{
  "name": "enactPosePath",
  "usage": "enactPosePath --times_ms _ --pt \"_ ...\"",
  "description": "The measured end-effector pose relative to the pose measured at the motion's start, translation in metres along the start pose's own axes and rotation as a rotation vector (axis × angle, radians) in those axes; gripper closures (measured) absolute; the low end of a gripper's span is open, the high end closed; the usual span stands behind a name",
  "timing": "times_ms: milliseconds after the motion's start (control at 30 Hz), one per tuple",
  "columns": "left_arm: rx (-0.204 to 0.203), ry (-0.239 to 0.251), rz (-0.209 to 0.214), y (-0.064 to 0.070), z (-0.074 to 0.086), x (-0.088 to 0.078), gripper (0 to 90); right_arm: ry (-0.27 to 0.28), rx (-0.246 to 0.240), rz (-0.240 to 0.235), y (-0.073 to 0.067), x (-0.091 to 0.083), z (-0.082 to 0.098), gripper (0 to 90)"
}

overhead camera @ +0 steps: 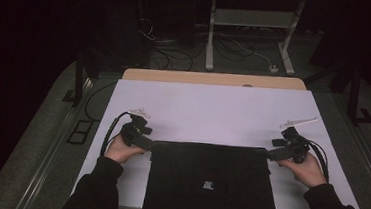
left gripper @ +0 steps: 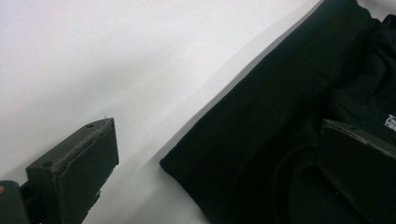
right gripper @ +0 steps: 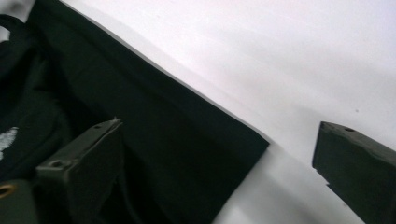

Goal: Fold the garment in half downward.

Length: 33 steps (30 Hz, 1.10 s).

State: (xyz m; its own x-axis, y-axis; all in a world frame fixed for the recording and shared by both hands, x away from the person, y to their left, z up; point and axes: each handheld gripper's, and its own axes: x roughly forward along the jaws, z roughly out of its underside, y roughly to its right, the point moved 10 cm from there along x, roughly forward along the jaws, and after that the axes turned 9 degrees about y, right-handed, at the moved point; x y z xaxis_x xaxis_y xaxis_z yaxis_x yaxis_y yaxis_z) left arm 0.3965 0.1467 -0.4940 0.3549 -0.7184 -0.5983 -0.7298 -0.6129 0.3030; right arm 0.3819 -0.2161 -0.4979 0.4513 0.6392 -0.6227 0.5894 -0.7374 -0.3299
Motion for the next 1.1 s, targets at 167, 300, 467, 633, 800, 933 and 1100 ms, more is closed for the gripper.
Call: enactPosePath --times_ms 167,300,467,633,800,933,1100 --pt "0.004 -0.006 0.013 -0.001 0.002 0.002 0.0 -0.019 0.009 0.014 0.008 0.003 0.006 6.1" --pt "0.004 -0.02 0.011 -0.002 0.005 0.004 0.0 -0.031 0.008 0.019 0.013 0.005 0.01 14.4" --pt "0.012 -0.04 -0.001 -0.006 0.008 0.006 0.0 -0.031 0.006 0.023 0.016 0.006 0.01 26.9" --pt "0.012 -0.064 -0.003 -0.008 0.013 0.007 4.9 -0.024 -0.001 0.023 0.016 0.007 0.009 39.9" --pt "0.023 -0.075 -0.015 -0.009 0.014 0.008 15.2 -0.018 0.014 0.028 0.016 0.009 0.008 53.2" --pt "0.025 -0.057 -0.051 -0.013 0.013 0.009 28.4 -0.03 0.016 0.031 0.017 0.012 0.009 63.9" --pt "0.045 -0.042 -0.11 -0.02 0.012 0.007 48.8 -0.044 0.024 0.017 0.017 0.015 0.01 81.2"
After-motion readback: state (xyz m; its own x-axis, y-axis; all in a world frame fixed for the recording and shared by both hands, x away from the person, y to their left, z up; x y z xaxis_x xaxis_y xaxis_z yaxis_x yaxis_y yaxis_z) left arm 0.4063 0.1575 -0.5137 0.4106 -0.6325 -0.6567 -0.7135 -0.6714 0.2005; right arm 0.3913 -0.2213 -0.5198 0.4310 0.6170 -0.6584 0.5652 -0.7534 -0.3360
